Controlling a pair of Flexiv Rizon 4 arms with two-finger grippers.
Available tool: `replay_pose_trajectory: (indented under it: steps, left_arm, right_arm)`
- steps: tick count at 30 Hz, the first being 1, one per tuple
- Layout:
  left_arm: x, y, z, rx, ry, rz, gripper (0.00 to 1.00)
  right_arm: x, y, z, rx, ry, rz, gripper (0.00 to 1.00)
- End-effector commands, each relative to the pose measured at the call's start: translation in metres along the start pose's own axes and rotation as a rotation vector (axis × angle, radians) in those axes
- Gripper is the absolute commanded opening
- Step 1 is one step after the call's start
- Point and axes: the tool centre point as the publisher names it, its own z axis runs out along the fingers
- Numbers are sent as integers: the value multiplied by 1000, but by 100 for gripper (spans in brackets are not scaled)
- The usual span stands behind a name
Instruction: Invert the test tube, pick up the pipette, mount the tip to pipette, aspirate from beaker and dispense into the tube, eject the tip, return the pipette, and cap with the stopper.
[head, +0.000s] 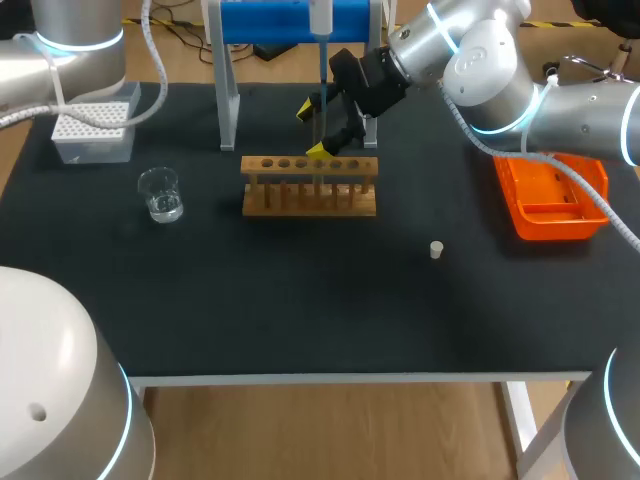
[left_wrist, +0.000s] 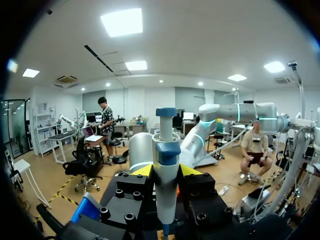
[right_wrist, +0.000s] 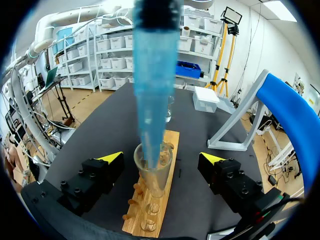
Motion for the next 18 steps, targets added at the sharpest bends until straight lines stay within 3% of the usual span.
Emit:
replay_pose_trajectory:
  steps: [1,18]
  left_arm:
    - [4,-1,-1,-2,-6,-1,0]
    - [16,3,-6,-29,-38,-13,0]
  right_arm:
    - [0,0,-1,2,2,0,100]
    - [0,0,-1,2,2,0,100]
